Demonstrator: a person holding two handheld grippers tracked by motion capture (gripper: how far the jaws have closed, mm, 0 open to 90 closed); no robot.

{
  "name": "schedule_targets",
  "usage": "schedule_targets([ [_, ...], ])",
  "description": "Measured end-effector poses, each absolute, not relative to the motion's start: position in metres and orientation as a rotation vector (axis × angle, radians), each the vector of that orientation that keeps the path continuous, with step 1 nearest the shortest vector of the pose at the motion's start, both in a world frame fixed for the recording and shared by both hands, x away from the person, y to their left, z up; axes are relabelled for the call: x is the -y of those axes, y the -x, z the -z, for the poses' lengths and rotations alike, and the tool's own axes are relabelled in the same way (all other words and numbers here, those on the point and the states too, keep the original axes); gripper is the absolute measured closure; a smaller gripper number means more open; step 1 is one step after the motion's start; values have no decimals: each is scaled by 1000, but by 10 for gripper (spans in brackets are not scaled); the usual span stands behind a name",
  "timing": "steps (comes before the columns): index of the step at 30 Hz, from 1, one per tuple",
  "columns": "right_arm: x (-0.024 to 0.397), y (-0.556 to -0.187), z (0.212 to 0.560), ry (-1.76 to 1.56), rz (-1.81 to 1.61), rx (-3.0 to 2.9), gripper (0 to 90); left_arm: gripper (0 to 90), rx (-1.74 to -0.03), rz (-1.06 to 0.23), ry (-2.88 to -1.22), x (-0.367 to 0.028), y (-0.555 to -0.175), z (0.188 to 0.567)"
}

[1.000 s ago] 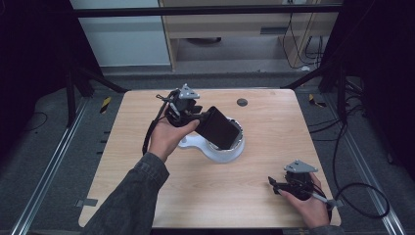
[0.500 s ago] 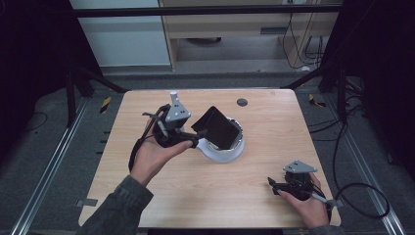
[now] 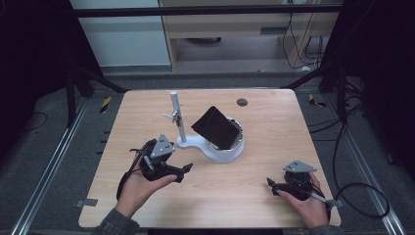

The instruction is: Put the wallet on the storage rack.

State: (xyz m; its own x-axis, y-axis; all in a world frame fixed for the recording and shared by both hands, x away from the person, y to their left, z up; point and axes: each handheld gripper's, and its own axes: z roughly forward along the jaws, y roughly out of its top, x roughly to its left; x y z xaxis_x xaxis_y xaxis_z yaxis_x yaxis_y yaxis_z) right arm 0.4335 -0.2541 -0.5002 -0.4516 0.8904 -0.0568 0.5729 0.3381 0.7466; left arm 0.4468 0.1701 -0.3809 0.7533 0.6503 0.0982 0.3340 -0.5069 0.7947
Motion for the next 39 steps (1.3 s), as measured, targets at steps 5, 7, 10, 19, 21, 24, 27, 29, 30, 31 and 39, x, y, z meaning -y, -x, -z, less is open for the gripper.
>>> schedule_targets([
  [5, 254, -434, 501, -1283, -921, -2157, 83, 68, -760, -464, -2155, -178, -445, 401],
  [7, 254, -434, 502, -1280, -924, -2161, 77, 65, -768, -458, -2168, -182, -445, 411],
  [10, 253, -434, 502, -1292, -928, -2165, 64, 58, -798, -454, -2185, -188, -445, 425],
  [19, 251, -437, 506, -1319, -964, -2193, 46, 53, -908, -473, -2260, -221, -454, 474],
  [21, 251, -438, 508, -1331, -968, -2201, 46, 56, -961, -463, -2253, -234, -458, 490],
  [24, 250, -440, 510, -1328, -965, -2209, 46, 57, -986, -449, -2243, -242, -461, 497],
  [27, 248, -441, 511, -1323, -959, -2213, 26, 56, -1025, -422, -2198, -252, -466, 504],
  [29, 246, -442, 512, -1308, -945, -2214, 23, 46, -1035, -427, -2172, -255, -467, 505],
  [30, 246, -442, 512, -1302, -946, -2215, 15, 46, -1036, -440, -2173, -256, -467, 506],
  [31, 245, -443, 513, -1292, -948, -2217, 7, 44, -1032, -448, -2174, -255, -467, 507],
  [39, 245, -442, 513, -1295, -945, -2217, 5, 15, -1020, -456, -2167, -257, -466, 509],
])
